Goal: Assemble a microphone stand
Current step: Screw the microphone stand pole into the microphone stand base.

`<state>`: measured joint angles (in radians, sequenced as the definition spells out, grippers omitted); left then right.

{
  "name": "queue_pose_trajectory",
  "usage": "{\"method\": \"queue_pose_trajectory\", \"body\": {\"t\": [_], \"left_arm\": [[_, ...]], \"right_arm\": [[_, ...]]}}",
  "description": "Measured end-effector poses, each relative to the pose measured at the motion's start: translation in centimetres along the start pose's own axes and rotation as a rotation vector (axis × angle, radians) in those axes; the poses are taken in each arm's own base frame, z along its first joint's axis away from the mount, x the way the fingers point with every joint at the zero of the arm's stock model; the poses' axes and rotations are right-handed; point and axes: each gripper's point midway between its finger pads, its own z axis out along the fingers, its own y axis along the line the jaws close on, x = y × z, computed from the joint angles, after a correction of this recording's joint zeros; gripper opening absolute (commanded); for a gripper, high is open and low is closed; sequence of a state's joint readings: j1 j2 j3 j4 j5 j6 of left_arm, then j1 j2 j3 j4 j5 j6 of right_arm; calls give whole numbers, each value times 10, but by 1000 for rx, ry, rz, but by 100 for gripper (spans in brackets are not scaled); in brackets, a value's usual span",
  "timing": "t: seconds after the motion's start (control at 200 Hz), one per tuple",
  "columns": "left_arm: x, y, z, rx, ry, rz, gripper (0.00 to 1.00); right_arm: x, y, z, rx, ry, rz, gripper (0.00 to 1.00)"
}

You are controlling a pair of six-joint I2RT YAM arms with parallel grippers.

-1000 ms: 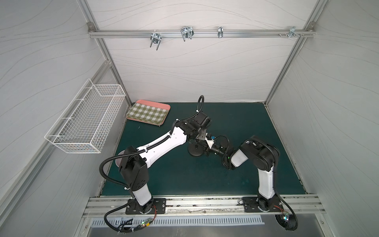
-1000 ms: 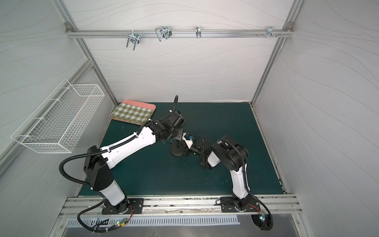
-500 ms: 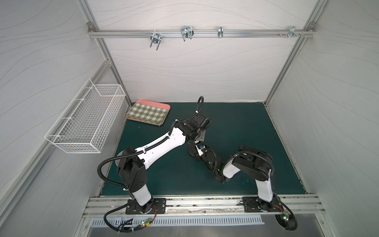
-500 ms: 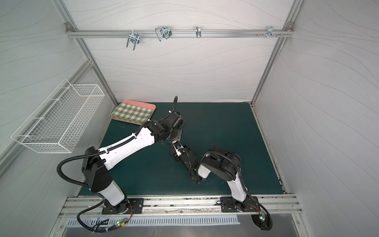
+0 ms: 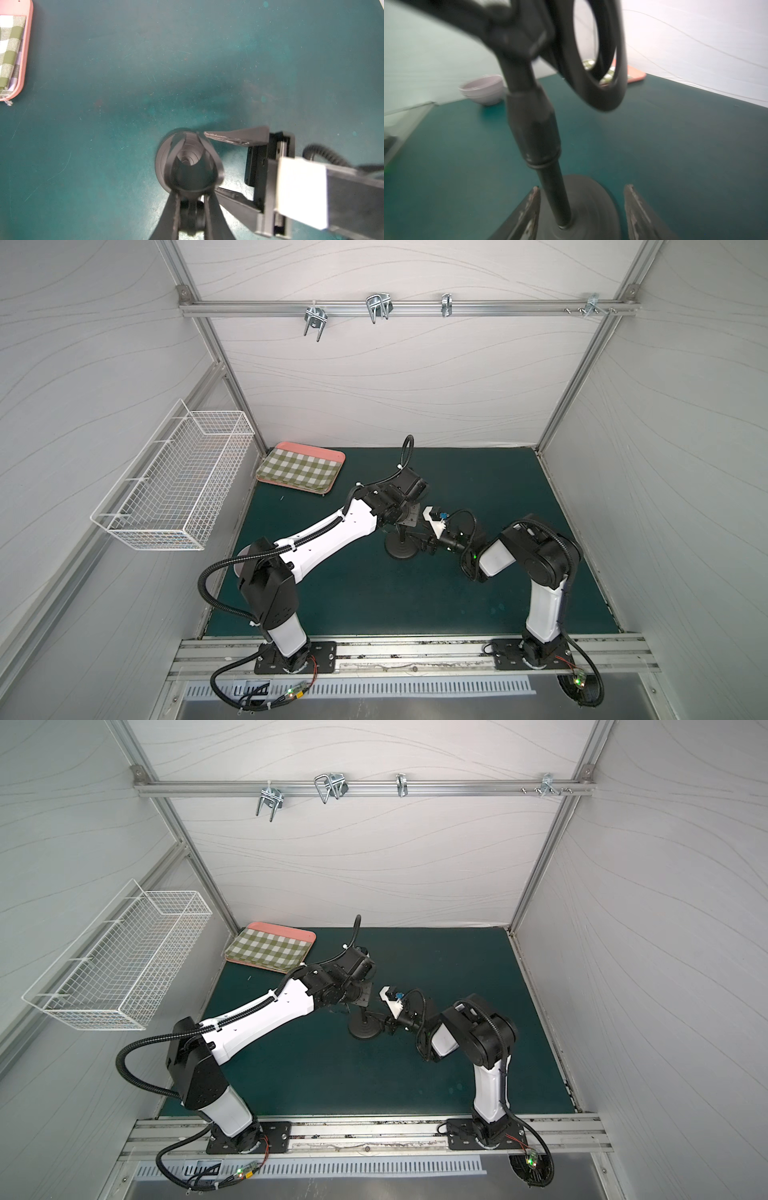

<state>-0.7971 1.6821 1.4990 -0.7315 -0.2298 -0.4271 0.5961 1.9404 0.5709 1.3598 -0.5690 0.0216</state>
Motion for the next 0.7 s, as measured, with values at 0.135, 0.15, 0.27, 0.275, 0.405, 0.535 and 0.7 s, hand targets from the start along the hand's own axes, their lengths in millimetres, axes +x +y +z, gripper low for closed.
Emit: {"method": "queue_pose_trajectory", "body": {"t": [0.135, 0.15, 0.27, 0.275, 0.405, 0.535, 0.7], "left_arm": [[0, 0, 0, 0, 0, 0, 3], [0, 0, 0, 0, 0, 0, 3], [0, 0, 0, 0, 0, 0, 3], [0, 0, 0, 0, 0, 0, 3], [1, -1, 0, 5, 3, 2, 3], [-3, -1, 0, 3, -12, -3, 3], [-2, 2, 1, -3, -5, -4, 3]], "right_arm": [[-9, 14, 6, -175, -20, 30, 56], [-9, 16, 7, -196, -20, 36, 55], [-7, 25, 11, -294, -10, 72, 39], [-6, 26, 11, -298, -10, 70, 38], [3, 20, 15, -301, 4, 103, 23], [3, 18, 17, -285, -10, 63, 11], [4, 21, 20, -170, -20, 27, 8]]}}
